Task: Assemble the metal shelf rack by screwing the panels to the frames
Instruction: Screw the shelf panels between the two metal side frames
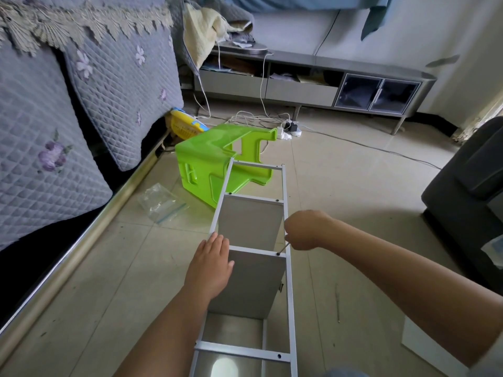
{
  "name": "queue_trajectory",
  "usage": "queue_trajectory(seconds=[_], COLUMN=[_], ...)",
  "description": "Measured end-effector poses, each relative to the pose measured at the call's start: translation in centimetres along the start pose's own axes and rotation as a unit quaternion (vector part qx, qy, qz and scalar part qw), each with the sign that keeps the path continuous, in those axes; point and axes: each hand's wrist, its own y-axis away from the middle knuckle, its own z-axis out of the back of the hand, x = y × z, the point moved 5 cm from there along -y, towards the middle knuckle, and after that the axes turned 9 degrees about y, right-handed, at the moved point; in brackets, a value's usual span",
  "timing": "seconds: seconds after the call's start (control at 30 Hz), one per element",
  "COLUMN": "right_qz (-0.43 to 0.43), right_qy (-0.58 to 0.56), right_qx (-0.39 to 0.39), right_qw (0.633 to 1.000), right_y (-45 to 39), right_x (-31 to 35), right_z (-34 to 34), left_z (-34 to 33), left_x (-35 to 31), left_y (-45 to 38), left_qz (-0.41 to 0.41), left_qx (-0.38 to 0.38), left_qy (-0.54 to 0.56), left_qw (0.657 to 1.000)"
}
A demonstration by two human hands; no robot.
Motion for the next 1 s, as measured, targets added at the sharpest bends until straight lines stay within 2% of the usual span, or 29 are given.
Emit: queue_trajectory(seconds=[0.1, 0.2, 0.27, 0.33, 0.4, 0.5, 0.57, 0.63, 0.73, 0.77, 0.83, 0.93, 1.0], right_qz=[-0.038, -0.076, -0.058, -0.015, 0.007, 0.026, 0.017, -0.021, -0.05, -0.066, -0.074, -0.091, -0.071], right_qy=[-0.175, -0.286, -0.226, -0.099, -0.03, 0.035, 0.016, -0.082, -0.196, -0.245, -0.27, -0.31, -0.283], right_qx=[0.12, 0.165, 0.121, 0.034, -0.032, -0.057, -0.034, 0.013, 0.124, 0.15, 0.18, 0.176, 0.117], right_qw=[0.977, 0.941, 0.965, 0.994, 0.999, 0.997, 0.999, 0.996, 0.972, 0.956, 0.943, 0.93, 0.949], right_y=[-0.9, -0.6, -0.4, -0.3, 0.1, 0.2, 0.0, -0.6, -1.7, -1.7, -1.4, -1.2, -1.1], right_x=[-0.5, -1.9, -1.4, -0.1, 0.7, 1.4, 1.4, 0.8, -0.7, -1.2, -1.3, -0.6, -0.2], right_z=[-0.5, -1.1, -1.0, -0.7, -0.4, 0.1, 0.4, 0.2, -0.8, -1.2, -1.6, -1.8, -1.3], left_z=[0.1, 0.0, 0.1, 0.0, 0.0, -0.3, -0.1, -0.3, -0.4, -0.2, -0.4, -0.1, -0.2], left_x=[-0.1, -0.1, -0.2, -0.1, 0.2, 0.4, 0.2, 0.1, 0.2, 0.3, 0.5, 0.3, 0.2], left_y=[0.1, 0.0, -0.1, -0.2, -0.2, -0.3, 0.0, -0.2, -0.2, -0.1, -0.2, -0.4, -0.3], left_qz=[0.0, -0.007, -0.009, -0.001, 0.002, -0.012, 0.006, 0.003, 0.004, 0.007, -0.002, -0.015, -0.026], left_qx=[-0.011, 0.002, 0.0, 0.0, -0.003, 0.002, 0.006, -0.003, -0.018, -0.019, -0.03, -0.043, -0.051], left_qy=[-0.007, -0.026, -0.04, -0.041, -0.042, -0.05, -0.025, -0.029, -0.052, -0.053, -0.049, -0.059, -0.06], left_qw=[1.0, 1.0, 0.999, 0.999, 0.999, 0.999, 1.0, 1.0, 0.998, 0.998, 0.998, 0.997, 0.997])
